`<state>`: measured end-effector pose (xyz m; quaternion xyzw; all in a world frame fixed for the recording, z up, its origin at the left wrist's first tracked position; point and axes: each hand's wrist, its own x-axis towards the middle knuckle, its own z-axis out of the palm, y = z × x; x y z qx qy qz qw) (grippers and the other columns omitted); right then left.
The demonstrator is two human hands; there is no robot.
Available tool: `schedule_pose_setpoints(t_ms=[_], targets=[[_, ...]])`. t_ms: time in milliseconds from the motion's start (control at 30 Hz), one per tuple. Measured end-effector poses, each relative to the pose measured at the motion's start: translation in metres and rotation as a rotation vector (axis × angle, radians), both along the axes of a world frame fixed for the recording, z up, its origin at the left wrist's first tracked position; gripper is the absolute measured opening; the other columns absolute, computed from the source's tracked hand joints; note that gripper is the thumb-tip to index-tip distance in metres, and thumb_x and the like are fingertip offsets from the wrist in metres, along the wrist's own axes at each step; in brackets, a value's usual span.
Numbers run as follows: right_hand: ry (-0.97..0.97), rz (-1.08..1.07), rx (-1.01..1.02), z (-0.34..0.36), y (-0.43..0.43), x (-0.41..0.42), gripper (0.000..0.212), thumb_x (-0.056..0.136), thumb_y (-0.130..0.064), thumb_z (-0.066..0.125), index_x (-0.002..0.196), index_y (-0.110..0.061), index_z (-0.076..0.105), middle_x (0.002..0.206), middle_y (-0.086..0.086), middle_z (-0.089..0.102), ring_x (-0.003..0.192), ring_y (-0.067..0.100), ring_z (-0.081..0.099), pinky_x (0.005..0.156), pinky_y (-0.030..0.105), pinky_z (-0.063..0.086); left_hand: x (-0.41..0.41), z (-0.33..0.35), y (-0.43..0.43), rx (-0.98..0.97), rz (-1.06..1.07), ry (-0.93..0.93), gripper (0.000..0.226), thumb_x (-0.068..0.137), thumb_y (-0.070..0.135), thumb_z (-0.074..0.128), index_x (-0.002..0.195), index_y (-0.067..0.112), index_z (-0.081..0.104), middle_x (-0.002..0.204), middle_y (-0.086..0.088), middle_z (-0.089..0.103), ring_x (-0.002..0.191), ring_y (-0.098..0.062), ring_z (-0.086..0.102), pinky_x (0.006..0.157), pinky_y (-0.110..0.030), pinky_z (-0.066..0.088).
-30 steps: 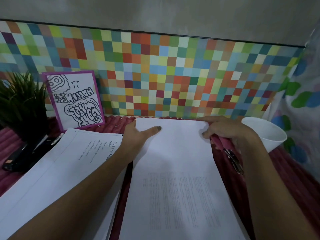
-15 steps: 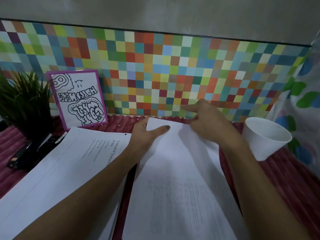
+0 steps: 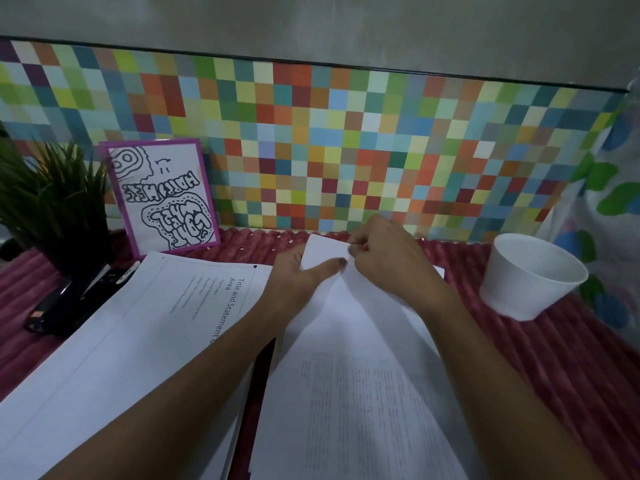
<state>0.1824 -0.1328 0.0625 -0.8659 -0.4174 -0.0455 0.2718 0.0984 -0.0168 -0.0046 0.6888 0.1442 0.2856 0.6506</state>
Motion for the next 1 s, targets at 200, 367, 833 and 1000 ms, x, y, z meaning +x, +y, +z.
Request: schedule_pose_setpoints(t_ms=[200, 367, 833, 1000], targets=[[0.081, 0.011, 0.105, 0.003, 0.001, 0.004, 0.027, 0.086, 0.002, 0.058, 0.099, -0.017, 0.071, 0.083, -0.002, 0.061, 0.073, 0.012, 0.055, 0.056, 0.019, 0.041, -0.007, -0.008, -0.001, 0.033, 0.046, 0.029, 0.017, 0.088, 0.02, 0.066, 0.1, 0.008, 0.071, 0.084, 0.001, 0.074, 0.07, -0.005, 0.07, 0.056, -0.013, 0.048], [0.344, 0.015, 0.897, 0.038, -0.002, 0.008, 0.055, 0.083, 0.008, 0.063, 0.132, -0.013, 0.054, 0.09, -0.006, 0.07, 0.082, 0.012, 0.067, 0.068, 0.025, 0.057, -0.011, -0.009, 0.0, 0.033, 0.059, -0.041, 0.017, 0.09, 0.02, 0.065, 0.102, 0.011, 0.071, 0.09, 0.005, 0.075, 0.08, -0.007, 0.071, 0.064, -0.012, 0.05], [0.689, 0.443, 1.212, 0.04, 0.049, -0.01, 0.032, 0.09, -0.003, 0.057, 0.12, 0.008, 0.054, 0.085, 0.018, 0.067, 0.063, 0.024, 0.061, 0.062, 0.035, 0.052, -0.013, -0.012, 0.005, 0.084, 0.057, -0.095, 0.012, 0.09, 0.02, 0.064, 0.101, 0.018, 0.069, 0.089, 0.003, 0.074, 0.081, -0.014, 0.07, 0.073, -0.029, 0.057], [0.743, 0.446, 1.158, 0.041, 0.05, -0.006, 0.011, 0.086, -0.004, 0.058, 0.094, 0.001, 0.062, 0.078, 0.016, 0.066, 0.064, 0.025, 0.058, 0.062, 0.033, 0.051, -0.014, -0.012, 0.004, 0.091, 0.048, -0.094, 0.009, 0.09, 0.02, 0.064, 0.098, 0.02, 0.069, 0.082, 0.009, 0.071, 0.072, -0.007, 0.066, 0.065, -0.018, 0.049]])
